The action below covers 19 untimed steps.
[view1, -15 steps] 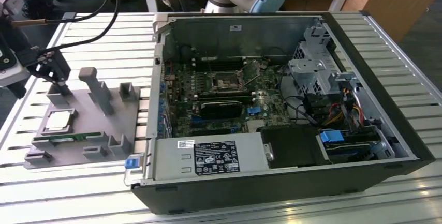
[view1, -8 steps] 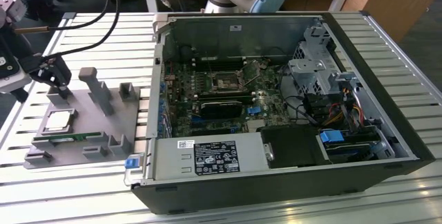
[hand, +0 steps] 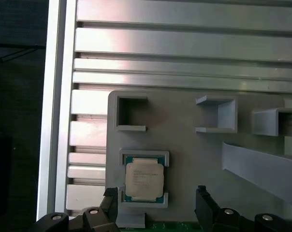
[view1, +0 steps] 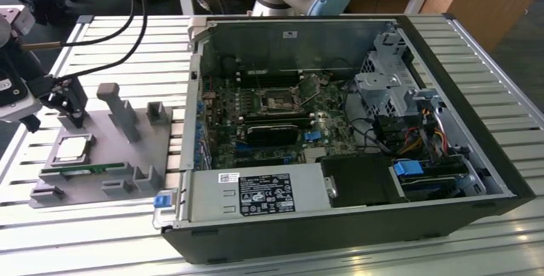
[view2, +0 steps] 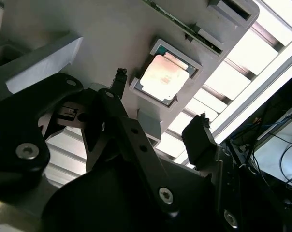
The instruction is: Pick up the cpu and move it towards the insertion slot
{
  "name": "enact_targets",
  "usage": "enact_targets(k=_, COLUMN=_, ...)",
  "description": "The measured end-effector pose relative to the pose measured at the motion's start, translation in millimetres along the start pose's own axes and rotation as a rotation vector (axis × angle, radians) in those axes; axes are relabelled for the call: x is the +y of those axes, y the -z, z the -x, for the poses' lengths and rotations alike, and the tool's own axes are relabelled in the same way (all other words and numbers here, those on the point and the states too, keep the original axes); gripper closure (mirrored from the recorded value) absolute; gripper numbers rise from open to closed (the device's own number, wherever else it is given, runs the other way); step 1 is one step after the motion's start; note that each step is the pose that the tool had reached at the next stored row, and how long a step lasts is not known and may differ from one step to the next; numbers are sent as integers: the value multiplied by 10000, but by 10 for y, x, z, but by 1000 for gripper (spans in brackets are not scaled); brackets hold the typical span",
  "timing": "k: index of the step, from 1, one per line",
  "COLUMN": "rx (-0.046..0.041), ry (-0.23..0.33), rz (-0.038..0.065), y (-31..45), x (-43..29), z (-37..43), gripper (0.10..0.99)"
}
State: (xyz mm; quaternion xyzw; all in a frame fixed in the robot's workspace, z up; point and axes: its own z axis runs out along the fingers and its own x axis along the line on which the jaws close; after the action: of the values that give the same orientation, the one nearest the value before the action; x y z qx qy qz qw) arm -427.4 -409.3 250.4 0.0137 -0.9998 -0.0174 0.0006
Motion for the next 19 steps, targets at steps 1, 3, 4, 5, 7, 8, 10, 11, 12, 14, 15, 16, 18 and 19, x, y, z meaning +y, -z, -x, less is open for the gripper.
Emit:
enact_targets(k=1, rx=0, ry=2, rz=0, y=-9, x=0, z=-5, gripper=345)
enact_targets(k=3, rx=-1, ry=10, rz=1, y=-30, x=-1, z=-8, gripper=345)
enact_targets(k=4, rx=-1, ry=13, rz=0, y=-39, x=-1, z=-11, gripper=345)
enact_targets(k=5, rx=-1, ry=16, rz=1, y=-49, x=-1, z=-13, gripper=345)
enact_targets(k=7, rx=1, ry=23, rz=-1, y=-62, x=-2, z=-17, gripper=345)
enact_targets(k=8, rx=1, ry=24, rz=0, y=-68, x=-2, z=-19, gripper=345)
enact_targets(k=10, rx=-1, ry=25, rz=1, y=-79, x=-2, z=-25, gripper=345)
enact_targets(k=11, rx=-1, ry=26, rz=1, y=-83, x=-2, z=-28, gripper=345)
enact_targets(k=12, rx=-1, ry=27, rz=0, y=-88, x=-2, z=-32, gripper=345)
enact_targets(k=14, rx=-1, ry=30, rz=1, y=-97, x=-2, z=-40, gripper=345)
enact_targets(k=15, rx=0, ry=30, rz=1, y=-102, x=-2, z=-44, gripper=345)
enact_targets(k=16, rx=-1, ry=31, rz=0, y=-107, x=-3, z=-47, gripper=345)
enact_targets(k=18, rx=0, ry=31, rz=0, y=-125, x=-3, z=-55, gripper=345)
enact_targets(k=19, rx=0, ry=31, rz=1, y=-138, x=-3, z=-59, gripper=345)
